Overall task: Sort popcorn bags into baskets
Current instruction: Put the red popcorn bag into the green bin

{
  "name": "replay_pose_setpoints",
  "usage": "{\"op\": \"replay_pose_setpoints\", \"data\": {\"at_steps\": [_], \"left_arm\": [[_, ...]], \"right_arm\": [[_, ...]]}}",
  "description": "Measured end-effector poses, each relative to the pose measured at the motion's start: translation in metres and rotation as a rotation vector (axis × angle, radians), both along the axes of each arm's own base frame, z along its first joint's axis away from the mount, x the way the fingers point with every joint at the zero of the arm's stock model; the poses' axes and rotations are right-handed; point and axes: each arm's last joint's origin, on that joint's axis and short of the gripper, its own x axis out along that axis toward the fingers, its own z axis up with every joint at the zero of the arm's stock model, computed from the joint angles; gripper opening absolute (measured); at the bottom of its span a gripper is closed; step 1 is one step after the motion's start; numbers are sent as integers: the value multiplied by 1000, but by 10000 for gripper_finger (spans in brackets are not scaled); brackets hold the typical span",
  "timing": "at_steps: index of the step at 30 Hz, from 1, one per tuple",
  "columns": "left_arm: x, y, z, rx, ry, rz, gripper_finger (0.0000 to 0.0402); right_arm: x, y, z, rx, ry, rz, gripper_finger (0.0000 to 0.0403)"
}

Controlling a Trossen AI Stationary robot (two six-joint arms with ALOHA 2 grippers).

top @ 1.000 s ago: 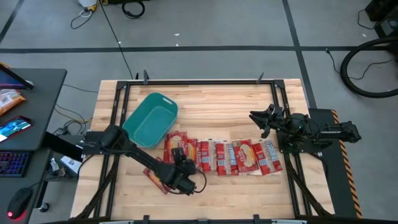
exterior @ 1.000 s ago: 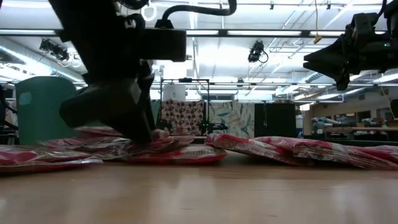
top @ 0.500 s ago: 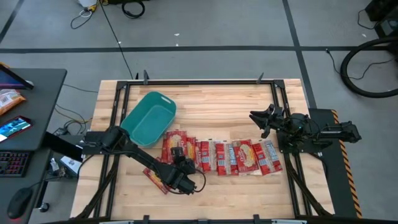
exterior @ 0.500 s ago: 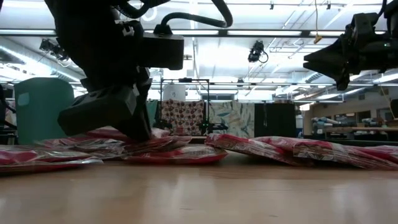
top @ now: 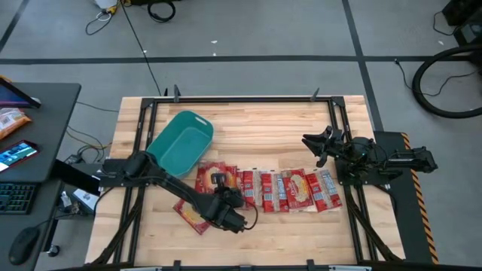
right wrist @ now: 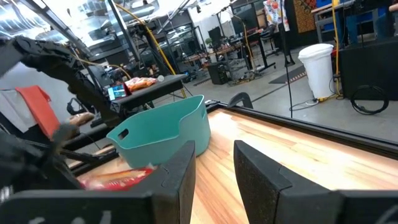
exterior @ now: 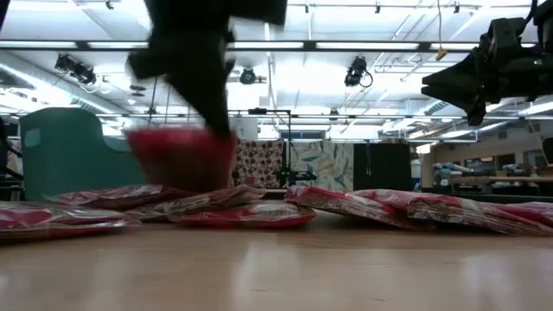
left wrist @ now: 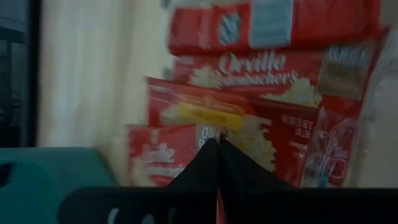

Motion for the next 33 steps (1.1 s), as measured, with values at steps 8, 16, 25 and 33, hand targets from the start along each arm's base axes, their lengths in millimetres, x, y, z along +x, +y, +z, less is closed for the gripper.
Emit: {"op": "replay_pose_setpoints", "data": {"at_steps": [8, 16, 25, 33], "left_arm": [[-6, 9, 58, 48, 62, 72, 2], [-14, 16, 94, 42, -4, 55, 1], [-38, 33, 139, 57, -125, 41, 1], [-61, 63, 179, 90, -176, 3, 1]], "right_arm": [[0, 0, 0, 0, 0, 0, 115], [0, 0, 0, 0, -1, 1, 115], [0, 0, 0, 0, 1, 0, 115], [0, 0, 0, 0, 0, 1, 115]]}}
